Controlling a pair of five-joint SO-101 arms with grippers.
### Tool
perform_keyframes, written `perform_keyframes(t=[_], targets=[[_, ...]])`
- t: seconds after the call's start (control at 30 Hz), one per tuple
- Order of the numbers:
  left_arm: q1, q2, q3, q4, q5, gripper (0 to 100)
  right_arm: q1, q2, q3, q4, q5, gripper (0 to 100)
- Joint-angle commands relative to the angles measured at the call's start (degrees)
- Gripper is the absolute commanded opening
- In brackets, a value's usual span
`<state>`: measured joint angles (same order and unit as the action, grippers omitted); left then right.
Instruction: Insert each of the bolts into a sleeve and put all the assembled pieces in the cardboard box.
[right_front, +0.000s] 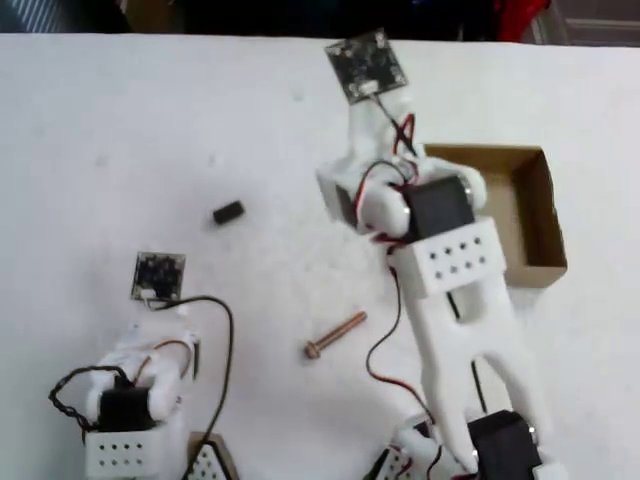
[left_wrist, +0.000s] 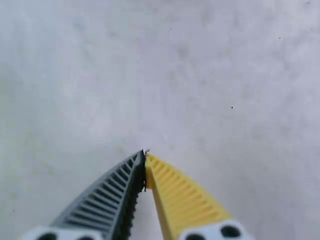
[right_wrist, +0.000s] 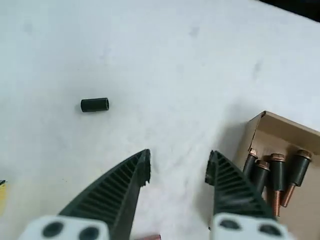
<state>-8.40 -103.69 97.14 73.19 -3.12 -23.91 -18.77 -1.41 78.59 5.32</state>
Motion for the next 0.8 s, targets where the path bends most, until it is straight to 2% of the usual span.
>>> perform_keyframes(t=[0.0, 0.1, 0.3, 0.43, 0.77], targets=[[0.4, -0.6, -0.2, 0.4, -0.6, 3, -0.7, -1.0, 7.2, -7.0, -0.5, 17.2], [0.4, -0.6, -0.2, 0.4, -0.6, 3, -3.5, -1.0, 12.0, -13.1, 0.7, 17.0], [0.4, -0.6, -0.2, 0.4, -0.6, 3, -10.2, -0.9, 17.1, -21.1, 14.2, 17.0], [0.4, -0.6, -0.2, 0.4, -0.6, 3, -10.9, -0.5, 17.8, -24.8, 19.0, 17.0], [0.4, -0.6, -0.2, 0.4, -0.6, 3, -12.7, 11.6, 17.3, -27.7, 39.0, 16.9]])
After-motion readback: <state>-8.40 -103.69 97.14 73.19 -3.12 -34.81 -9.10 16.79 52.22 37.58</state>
